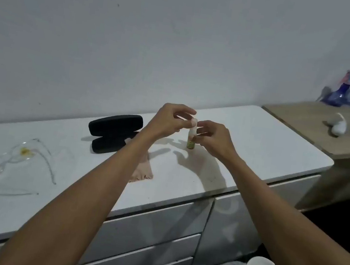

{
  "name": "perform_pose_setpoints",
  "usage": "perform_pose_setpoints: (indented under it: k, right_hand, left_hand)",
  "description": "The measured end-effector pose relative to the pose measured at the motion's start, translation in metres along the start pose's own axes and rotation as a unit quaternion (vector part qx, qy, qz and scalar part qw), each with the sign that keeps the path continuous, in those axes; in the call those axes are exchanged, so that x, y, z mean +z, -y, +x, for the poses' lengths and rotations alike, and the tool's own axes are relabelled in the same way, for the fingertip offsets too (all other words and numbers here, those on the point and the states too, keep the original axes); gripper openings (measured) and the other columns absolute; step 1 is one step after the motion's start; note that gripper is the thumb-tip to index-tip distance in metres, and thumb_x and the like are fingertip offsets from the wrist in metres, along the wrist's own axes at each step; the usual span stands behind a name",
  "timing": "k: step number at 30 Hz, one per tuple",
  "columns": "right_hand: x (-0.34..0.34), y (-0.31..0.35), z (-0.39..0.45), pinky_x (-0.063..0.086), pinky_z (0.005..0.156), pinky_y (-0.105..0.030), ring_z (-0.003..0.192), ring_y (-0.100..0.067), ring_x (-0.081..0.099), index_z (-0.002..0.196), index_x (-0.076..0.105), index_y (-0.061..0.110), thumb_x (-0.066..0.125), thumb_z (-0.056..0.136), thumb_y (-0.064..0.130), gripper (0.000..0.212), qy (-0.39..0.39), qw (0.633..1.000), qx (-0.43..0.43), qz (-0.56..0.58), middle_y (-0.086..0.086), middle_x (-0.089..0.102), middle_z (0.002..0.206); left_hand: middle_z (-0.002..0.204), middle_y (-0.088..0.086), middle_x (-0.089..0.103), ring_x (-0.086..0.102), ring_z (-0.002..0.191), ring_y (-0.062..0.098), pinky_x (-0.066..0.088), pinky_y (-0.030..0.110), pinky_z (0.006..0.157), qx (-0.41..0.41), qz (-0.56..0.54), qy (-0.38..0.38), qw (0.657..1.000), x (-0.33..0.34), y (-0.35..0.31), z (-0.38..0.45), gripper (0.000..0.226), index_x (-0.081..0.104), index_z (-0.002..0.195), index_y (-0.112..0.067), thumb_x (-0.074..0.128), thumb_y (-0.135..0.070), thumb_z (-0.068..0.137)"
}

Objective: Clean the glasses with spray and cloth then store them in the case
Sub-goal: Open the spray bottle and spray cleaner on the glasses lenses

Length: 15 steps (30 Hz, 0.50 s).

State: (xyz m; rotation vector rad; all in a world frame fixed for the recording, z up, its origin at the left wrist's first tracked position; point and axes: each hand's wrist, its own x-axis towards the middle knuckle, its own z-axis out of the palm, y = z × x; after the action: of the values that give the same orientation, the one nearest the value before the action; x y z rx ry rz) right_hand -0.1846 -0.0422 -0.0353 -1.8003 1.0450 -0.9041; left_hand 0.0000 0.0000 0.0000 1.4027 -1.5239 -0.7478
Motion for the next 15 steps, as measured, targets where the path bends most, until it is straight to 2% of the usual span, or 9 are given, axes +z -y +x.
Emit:
perform_pose_setpoints:
  k: [3, 6, 8, 12, 15]
  right_hand:
    - [0.009, -0.002, -0.01, 0.056, 0.075, -0.02, 0.078, -0.011, 0.078, 0.105, 0.073, 0.014, 0.081, 0.079, 0.016, 0.028, -0.01, 1.0, -0.008, 0.009, 0.001, 0.08, 0.083]
    - [0.021, -0.008, -0.011, 0.045, 0.059, -0.008, 0.064, 0.004, 0.07, 0.098, 0.073, 0.012, 0.079, 0.084, 0.019, 0.017, -0.044, 0.999, -0.013, -0.007, -0.001, 0.079, 0.079]
    - [0.023, -0.011, -0.009, 0.042, 0.056, -0.005, 0.065, 0.006, 0.068, 0.097, 0.073, 0.014, 0.079, 0.084, 0.021, 0.016, -0.055, 0.998, -0.01, -0.017, 0.001, 0.078, 0.082]
    - [0.026, -0.012, -0.006, 0.044, 0.058, -0.005, 0.077, -0.009, 0.074, 0.098, 0.074, 0.012, 0.08, 0.084, 0.019, 0.017, -0.058, 0.998, -0.008, -0.027, 0.001, 0.078, 0.088]
    - [0.025, -0.014, -0.004, 0.049, 0.065, -0.016, 0.08, -0.015, 0.076, 0.098, 0.075, 0.01, 0.081, 0.084, 0.019, 0.018, -0.053, 0.998, -0.008, -0.031, -0.001, 0.078, 0.09]
  left_hand:
    - [0.103, -0.004, 0.078, 0.074, 0.096, 0.015, 0.059, 0.037, 0.078, 0.017, 0.009, -0.04, 0.999, 0.01, 0.001, -0.006, 0.021, 0.077, 0.106, -0.017, 0.079, -0.019, 0.085]
    - [0.094, -0.004, 0.079, 0.075, 0.088, 0.012, 0.053, 0.025, 0.072, 0.021, 0.004, -0.08, 0.997, 0.024, 0.002, -0.011, 0.011, 0.079, 0.094, -0.014, 0.079, -0.014, 0.083]
    - [0.089, -0.001, 0.078, 0.075, 0.084, 0.014, 0.054, 0.025, 0.071, 0.023, -0.001, -0.099, 0.995, 0.028, 0.002, -0.011, 0.009, 0.078, 0.09, -0.014, 0.081, -0.013, 0.082]
    - [0.084, 0.0, 0.076, 0.074, 0.082, 0.015, 0.058, 0.029, 0.077, 0.027, 0.014, -0.128, 0.991, 0.034, 0.002, -0.009, 0.013, 0.075, 0.089, -0.011, 0.08, -0.004, 0.079]
    - [0.086, 0.001, 0.076, 0.074, 0.085, 0.015, 0.059, 0.026, 0.081, 0.044, 0.012, -0.154, 0.987, 0.035, 0.0, -0.009, 0.012, 0.076, 0.09, -0.01, 0.08, -0.004, 0.08]
